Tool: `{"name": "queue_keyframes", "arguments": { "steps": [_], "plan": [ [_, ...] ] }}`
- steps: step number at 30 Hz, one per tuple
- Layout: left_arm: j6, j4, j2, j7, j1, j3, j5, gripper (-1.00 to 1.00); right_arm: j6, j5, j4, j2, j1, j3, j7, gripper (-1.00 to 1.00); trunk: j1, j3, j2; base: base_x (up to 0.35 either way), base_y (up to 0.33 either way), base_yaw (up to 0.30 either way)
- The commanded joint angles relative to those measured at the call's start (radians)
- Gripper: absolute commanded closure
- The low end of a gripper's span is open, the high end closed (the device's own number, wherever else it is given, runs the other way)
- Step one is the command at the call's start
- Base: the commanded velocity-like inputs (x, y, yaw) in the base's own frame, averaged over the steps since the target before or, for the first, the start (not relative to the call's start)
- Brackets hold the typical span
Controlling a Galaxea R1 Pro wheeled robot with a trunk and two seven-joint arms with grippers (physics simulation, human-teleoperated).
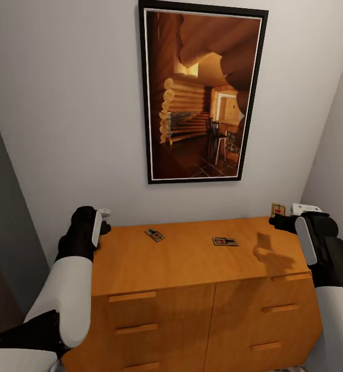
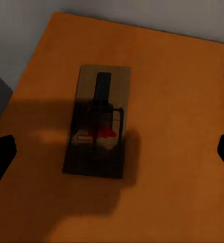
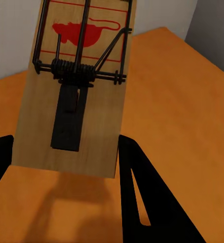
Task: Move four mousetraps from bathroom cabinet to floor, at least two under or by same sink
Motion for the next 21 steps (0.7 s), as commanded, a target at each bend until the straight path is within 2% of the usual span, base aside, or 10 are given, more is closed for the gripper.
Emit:
{"name": "queue_keyframes", "arguments": {
  "steps": [1,7,8,12,21],
  "plan": [
    [0.003,0.005,-0.001,0.000,-0.007,0.003,-0.003,-1.00,0.003,-0.014,-0.001,0.000,-0.001,0.000,-0.009,1.00,0.000,-0.001,-0.001,0.000,0.000,0.000],
    [0.003,0.039,-0.001,0.000,-0.041,0.003,-0.004,-1.00,0.003,-0.014,-0.001,0.000,-0.001,0.000,-0.009,1.00,0.000,-0.001,-0.001,0.000,0.000,0.000],
    [0.003,0.213,-0.001,0.000,-0.181,0.002,-0.004,-1.00,0.003,-0.014,-0.001,0.000,-0.001,0.000,-0.009,1.00,0.000,-0.001,-0.001,0.000,0.000,0.000],
    [0.003,0.246,0.001,0.000,-0.207,0.002,-0.003,-1.00,0.003,-0.014,-0.001,-0.001,-0.001,0.000,-0.009,1.00,0.000,-0.001,-0.001,0.000,0.000,0.000],
    [0.002,0.432,0.013,-0.001,-0.317,0.006,-0.003,-1.00,0.003,-0.014,-0.001,-0.004,-0.001,0.000,-0.009,1.00,0.000,-0.001,-0.001,0.000,0.000,0.000]
  ]
}}
